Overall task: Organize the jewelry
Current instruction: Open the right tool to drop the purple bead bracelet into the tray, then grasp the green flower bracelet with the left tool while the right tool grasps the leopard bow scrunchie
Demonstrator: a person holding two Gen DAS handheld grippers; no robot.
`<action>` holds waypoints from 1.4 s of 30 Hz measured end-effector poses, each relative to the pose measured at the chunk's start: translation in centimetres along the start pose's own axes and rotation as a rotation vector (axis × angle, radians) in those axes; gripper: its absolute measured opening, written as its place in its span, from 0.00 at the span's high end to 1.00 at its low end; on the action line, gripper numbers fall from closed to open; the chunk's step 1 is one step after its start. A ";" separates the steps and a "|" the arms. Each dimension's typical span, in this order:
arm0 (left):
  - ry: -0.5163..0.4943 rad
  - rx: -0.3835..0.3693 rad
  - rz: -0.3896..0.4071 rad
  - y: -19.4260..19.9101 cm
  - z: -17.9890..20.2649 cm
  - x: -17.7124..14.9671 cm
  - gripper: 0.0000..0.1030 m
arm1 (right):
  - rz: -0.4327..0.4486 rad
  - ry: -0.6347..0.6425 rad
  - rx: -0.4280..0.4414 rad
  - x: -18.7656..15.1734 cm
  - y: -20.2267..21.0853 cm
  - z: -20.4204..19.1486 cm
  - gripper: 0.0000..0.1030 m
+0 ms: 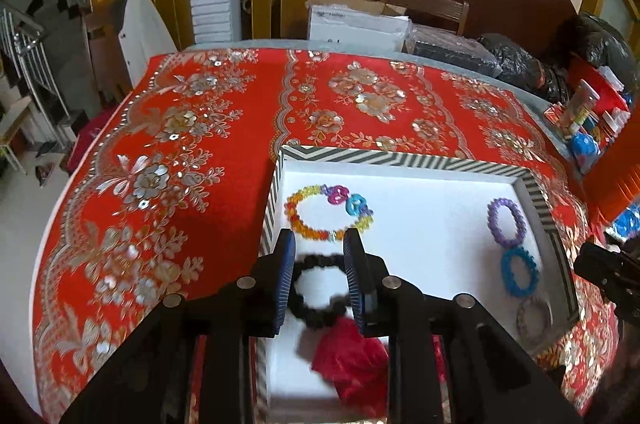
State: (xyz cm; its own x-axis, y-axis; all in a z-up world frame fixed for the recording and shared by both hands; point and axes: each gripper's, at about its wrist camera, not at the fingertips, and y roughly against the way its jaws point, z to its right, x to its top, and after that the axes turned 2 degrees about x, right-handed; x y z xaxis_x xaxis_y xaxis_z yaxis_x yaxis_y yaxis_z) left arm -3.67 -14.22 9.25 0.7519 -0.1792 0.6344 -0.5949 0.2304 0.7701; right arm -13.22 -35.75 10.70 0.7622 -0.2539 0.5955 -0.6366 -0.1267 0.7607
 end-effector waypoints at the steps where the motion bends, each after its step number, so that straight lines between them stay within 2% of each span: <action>1: -0.002 0.008 0.006 0.5 0.2 -0.3 0.86 | 0.003 -0.002 0.002 -0.3 0.3 -0.2 0.51; 5: -0.017 0.044 0.035 2.5 0.9 -1.6 0.86 | 0.028 -0.012 -0.006 -1.7 1.8 -0.9 0.50; 15: 0.011 0.040 0.047 5.7 1.6 -4.8 0.86 | 0.044 -0.010 -0.025 -4.3 3.8 -2.8 0.47; 24: -0.012 0.053 0.069 7.7 2.5 -6.9 0.86 | 0.049 0.026 -0.022 -6.4 5.2 -4.4 0.45; 32: 0.030 -0.007 0.019 8.4 0.8 -8.3 0.86 | 0.056 0.036 0.014 -7.6 6.6 -4.4 0.44; 36: 0.063 -0.063 -0.032 8.1 -0.1 -9.2 0.86 | 0.018 0.040 0.058 -8.4 6.1 -4.1 0.44; 42: 0.028 -0.133 -0.107 7.6 -0.6 -11.3 0.84 | -0.036 0.087 0.096 -9.1 4.8 -4.7 0.44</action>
State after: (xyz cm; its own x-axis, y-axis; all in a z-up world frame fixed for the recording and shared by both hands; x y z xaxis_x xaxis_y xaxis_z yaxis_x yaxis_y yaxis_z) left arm -16.50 -9.86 7.90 0.8178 -0.1832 0.5456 -0.4693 0.3365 0.8164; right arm -22.66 -29.55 10.11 0.7896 -0.1639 0.5914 -0.6136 -0.2268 0.7564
